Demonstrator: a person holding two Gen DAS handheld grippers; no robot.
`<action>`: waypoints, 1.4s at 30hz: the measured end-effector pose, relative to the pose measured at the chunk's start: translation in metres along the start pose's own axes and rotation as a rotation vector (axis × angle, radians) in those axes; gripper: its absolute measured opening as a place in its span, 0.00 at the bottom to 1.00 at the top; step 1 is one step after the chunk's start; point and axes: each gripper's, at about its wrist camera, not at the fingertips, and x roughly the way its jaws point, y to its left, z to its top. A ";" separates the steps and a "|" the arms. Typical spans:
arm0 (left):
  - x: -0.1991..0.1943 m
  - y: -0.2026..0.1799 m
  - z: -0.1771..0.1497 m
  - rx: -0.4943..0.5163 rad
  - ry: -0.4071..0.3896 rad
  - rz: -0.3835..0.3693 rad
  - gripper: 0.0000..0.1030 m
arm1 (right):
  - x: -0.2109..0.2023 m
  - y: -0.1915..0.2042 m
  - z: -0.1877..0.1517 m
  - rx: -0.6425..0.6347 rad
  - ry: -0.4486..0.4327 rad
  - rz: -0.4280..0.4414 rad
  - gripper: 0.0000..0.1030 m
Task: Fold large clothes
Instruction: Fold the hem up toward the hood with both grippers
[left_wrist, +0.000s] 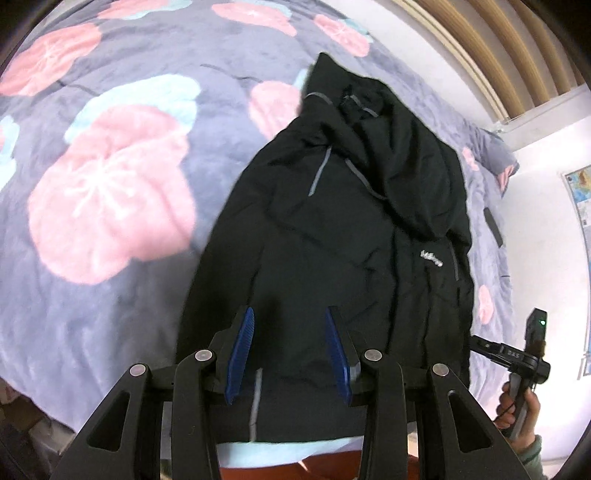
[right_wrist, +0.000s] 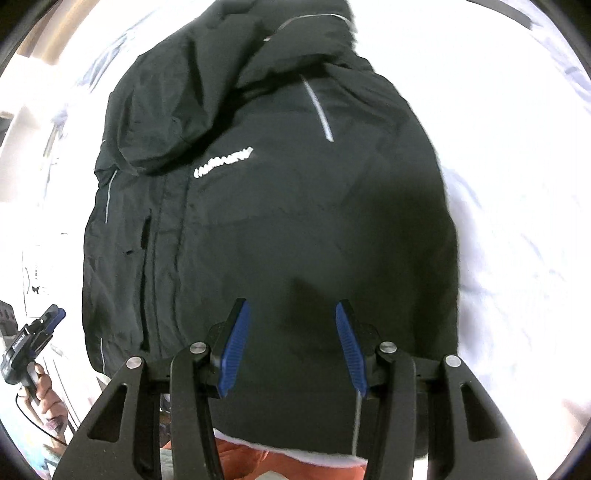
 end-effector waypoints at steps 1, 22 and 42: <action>0.001 0.005 -0.002 -0.003 0.009 0.005 0.40 | -0.001 -0.002 -0.005 0.006 0.000 -0.009 0.49; 0.022 0.075 -0.031 -0.169 0.088 -0.081 0.40 | -0.013 -0.067 -0.061 0.155 -0.006 -0.101 0.49; 0.074 0.071 -0.042 -0.187 0.234 -0.090 0.78 | -0.004 -0.075 -0.066 0.224 -0.006 -0.049 0.66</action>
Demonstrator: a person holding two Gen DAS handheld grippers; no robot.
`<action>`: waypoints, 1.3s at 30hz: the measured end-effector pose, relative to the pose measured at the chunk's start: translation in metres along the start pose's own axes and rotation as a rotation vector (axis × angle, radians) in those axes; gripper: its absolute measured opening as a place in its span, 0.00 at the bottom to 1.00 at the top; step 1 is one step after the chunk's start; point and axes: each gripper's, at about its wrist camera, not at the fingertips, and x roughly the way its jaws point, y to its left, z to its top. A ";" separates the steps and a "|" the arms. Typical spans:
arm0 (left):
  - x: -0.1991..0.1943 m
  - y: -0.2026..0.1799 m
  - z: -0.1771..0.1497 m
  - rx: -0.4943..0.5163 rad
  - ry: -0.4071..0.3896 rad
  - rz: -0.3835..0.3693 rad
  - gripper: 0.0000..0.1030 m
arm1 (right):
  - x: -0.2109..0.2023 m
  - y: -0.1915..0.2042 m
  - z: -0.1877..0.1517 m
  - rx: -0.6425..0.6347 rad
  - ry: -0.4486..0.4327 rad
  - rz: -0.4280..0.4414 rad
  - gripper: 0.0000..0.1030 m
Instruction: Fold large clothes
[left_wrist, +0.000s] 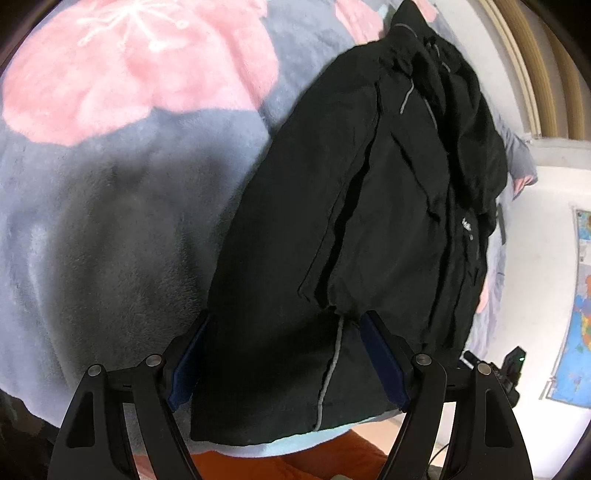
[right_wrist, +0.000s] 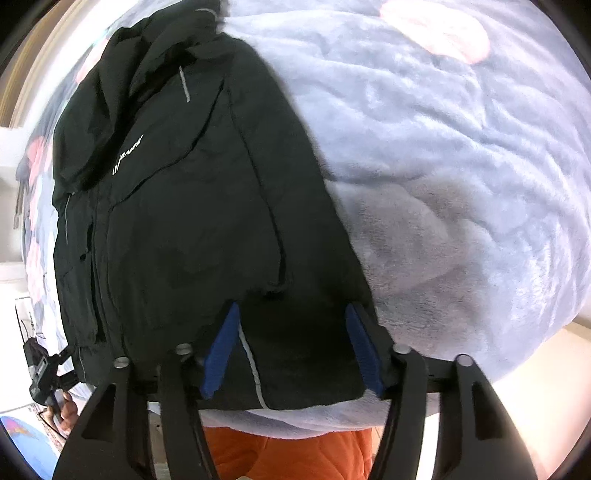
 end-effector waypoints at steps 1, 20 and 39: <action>0.001 -0.004 -0.001 0.017 -0.001 0.014 0.77 | 0.002 0.003 -0.001 -0.013 0.001 -0.005 0.68; 0.019 -0.041 0.002 0.182 0.043 0.084 0.50 | 0.022 -0.006 -0.004 -0.055 0.078 0.022 0.65; -0.027 -0.094 0.026 0.184 -0.095 -0.148 0.16 | -0.013 0.023 0.022 -0.082 0.043 0.300 0.19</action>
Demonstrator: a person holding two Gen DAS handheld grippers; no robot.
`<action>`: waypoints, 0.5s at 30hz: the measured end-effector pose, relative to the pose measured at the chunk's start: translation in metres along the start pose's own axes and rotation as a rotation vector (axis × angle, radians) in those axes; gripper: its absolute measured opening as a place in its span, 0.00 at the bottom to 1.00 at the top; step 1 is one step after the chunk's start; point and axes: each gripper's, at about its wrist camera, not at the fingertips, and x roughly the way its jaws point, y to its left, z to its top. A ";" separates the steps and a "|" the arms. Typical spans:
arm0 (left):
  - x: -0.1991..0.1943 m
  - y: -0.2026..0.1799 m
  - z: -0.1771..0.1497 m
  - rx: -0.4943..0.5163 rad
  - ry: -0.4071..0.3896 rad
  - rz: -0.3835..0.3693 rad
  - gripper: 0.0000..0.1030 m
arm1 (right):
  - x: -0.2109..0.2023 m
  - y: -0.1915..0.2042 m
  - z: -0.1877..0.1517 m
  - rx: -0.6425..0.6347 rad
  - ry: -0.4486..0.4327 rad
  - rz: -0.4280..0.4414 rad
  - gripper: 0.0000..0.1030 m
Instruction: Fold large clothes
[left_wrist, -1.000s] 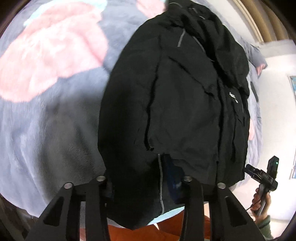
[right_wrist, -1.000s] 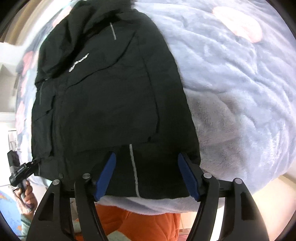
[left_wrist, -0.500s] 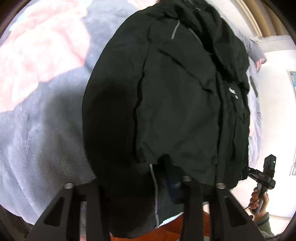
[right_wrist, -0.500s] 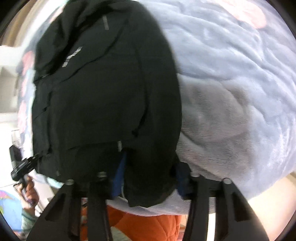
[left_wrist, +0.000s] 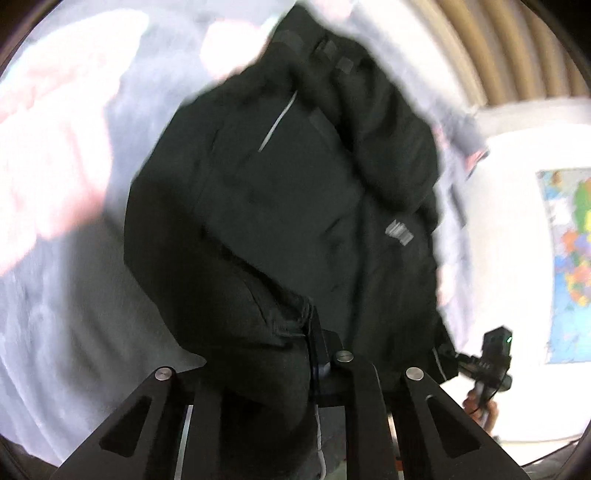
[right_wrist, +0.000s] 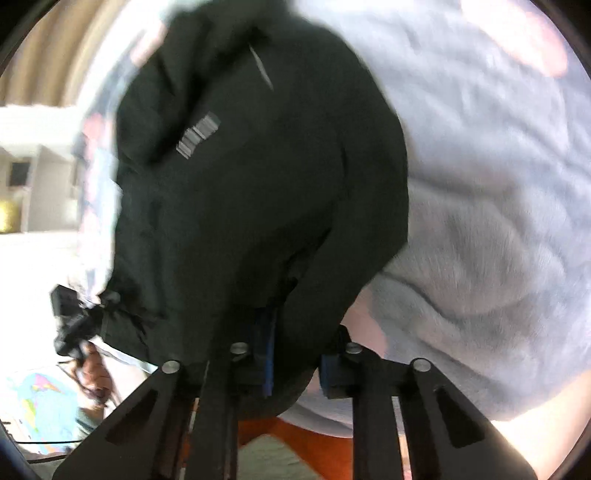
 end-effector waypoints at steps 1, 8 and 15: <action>-0.010 -0.007 0.008 0.005 -0.028 -0.017 0.16 | -0.009 0.005 0.004 -0.007 -0.020 0.019 0.19; -0.059 -0.050 0.071 0.034 -0.199 -0.099 0.16 | -0.070 0.052 0.069 -0.126 -0.140 0.078 0.18; -0.068 -0.078 0.163 0.047 -0.275 -0.092 0.17 | -0.101 0.090 0.175 -0.153 -0.256 0.191 0.18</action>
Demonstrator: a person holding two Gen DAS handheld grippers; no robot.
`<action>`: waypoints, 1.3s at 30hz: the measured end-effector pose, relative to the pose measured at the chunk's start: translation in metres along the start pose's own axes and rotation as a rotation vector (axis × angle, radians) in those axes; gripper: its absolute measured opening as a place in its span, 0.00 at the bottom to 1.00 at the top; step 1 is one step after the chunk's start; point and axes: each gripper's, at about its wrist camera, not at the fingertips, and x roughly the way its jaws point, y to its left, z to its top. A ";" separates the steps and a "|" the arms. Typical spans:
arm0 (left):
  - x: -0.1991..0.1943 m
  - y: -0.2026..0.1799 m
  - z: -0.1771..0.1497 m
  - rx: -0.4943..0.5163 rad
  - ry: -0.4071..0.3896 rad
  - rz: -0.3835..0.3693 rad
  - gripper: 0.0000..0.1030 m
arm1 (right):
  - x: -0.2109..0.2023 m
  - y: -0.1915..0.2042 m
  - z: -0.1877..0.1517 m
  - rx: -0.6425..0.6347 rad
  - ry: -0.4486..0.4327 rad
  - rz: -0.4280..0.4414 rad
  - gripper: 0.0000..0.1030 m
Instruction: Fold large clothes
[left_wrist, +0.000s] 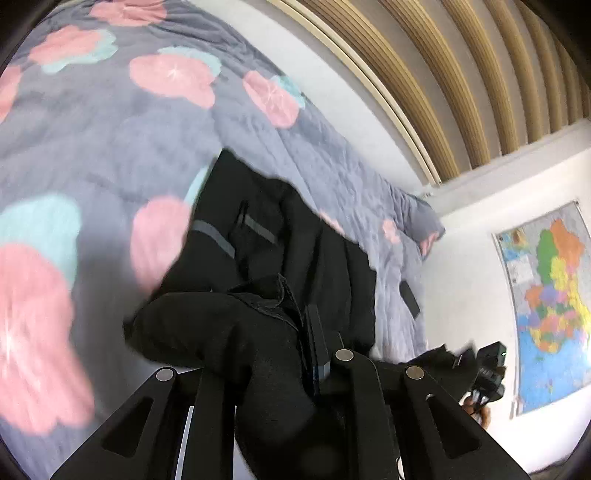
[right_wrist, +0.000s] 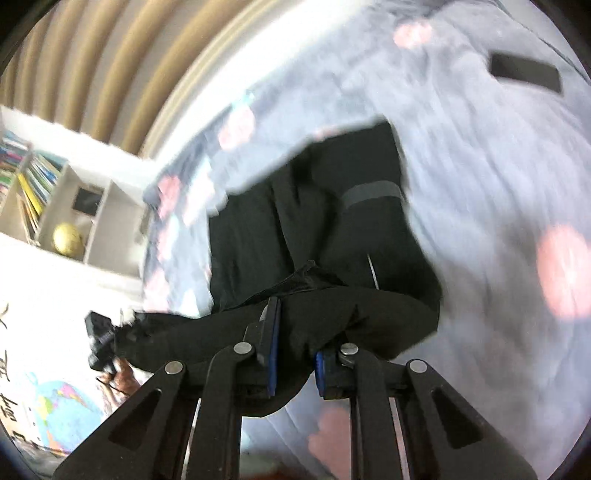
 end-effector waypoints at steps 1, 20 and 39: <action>0.007 -0.002 0.013 -0.005 -0.002 -0.002 0.18 | 0.004 0.005 0.019 -0.005 -0.010 0.004 0.18; 0.230 0.075 0.117 -0.211 0.242 0.137 0.32 | 0.231 -0.076 0.167 0.156 0.220 -0.283 0.23; 0.092 0.017 0.102 0.174 0.175 0.190 0.76 | 0.101 -0.050 0.156 0.028 0.071 -0.277 0.73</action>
